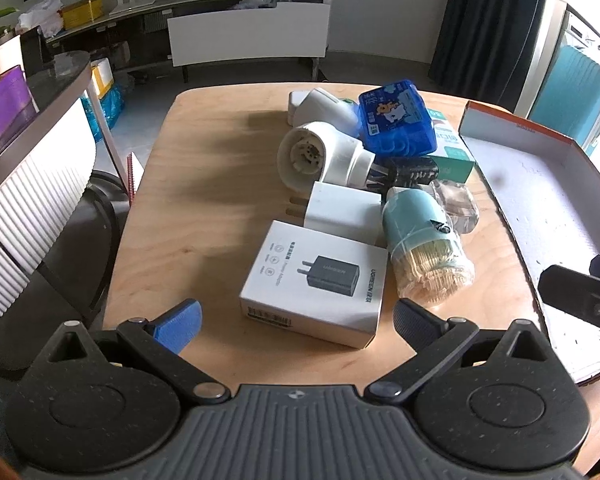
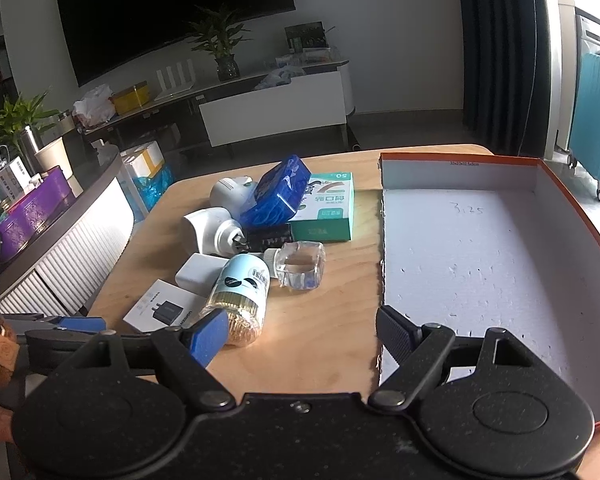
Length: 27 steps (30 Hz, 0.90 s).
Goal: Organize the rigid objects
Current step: 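Move the right tool toward the toothpick jar with teal lid, then grasp the toothpick jar with the right tool while the left tool grasps the white charger box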
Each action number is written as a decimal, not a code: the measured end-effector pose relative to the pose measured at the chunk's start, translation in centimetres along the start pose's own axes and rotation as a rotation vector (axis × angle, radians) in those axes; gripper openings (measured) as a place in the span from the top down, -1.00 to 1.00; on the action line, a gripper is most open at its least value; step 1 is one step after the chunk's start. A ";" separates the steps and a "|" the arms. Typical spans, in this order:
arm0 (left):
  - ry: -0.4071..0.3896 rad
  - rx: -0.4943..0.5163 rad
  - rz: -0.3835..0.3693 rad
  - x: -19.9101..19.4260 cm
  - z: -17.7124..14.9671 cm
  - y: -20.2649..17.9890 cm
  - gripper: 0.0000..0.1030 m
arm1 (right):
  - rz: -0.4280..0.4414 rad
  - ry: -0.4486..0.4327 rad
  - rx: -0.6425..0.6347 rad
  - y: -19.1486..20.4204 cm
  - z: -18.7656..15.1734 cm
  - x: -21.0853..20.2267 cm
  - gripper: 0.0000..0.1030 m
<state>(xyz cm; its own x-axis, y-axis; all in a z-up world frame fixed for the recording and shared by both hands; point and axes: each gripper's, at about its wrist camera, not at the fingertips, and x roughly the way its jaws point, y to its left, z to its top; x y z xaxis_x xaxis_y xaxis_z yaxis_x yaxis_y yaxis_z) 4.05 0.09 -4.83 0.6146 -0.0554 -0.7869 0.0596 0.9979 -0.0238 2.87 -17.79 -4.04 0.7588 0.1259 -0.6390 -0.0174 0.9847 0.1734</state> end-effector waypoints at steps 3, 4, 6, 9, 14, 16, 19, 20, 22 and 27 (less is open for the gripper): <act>0.008 0.009 0.001 0.4 0.0 -0.1 -1.00 | -0.005 -0.008 -0.002 0.0 0.0 0.2 -0.85; 0.008 0.009 0.000 0.5 0.1 -0.1 -1.00 | -0.006 -0.003 0.000 -0.1 0.0 0.3 -0.85; 0.009 0.008 -0.003 0.7 0.1 0.0 -1.00 | -0.010 0.011 0.004 -0.1 0.0 0.4 -0.85; 0.011 0.012 -0.001 0.8 0.1 0.1 -1.00 | -0.012 0.030 0.004 0.0 0.0 0.6 -0.85; 0.015 0.016 0.001 1.5 0.3 0.4 -1.00 | -0.008 0.044 -0.002 0.2 0.0 0.9 -0.85; 0.014 0.015 0.001 1.8 0.3 0.5 -1.00 | -0.008 0.050 -0.003 0.4 0.0 1.1 -0.85; 0.018 0.011 0.002 2.4 0.4 0.8 -1.00 | -0.007 0.059 -0.004 0.5 0.1 1.4 -0.85; 0.008 0.016 0.009 2.4 0.3 0.8 -0.96 | -0.002 0.060 -0.005 0.6 0.1 1.5 -0.85; -0.014 0.031 -0.002 2.4 0.3 0.8 -0.85 | 0.006 0.054 -0.014 0.8 0.2 2.0 -0.85; -0.063 0.008 -0.028 1.9 0.2 1.4 -0.53 | 0.058 0.102 -0.013 1.4 0.7 3.4 -0.85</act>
<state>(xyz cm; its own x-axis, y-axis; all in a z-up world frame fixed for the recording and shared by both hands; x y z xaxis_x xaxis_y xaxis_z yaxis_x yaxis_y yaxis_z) 5.42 1.38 -6.23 0.6608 -0.0857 -0.7457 0.0839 0.9957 -0.0401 5.90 -16.04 -5.48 0.6860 0.1939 -0.7013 -0.0684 0.9768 0.2032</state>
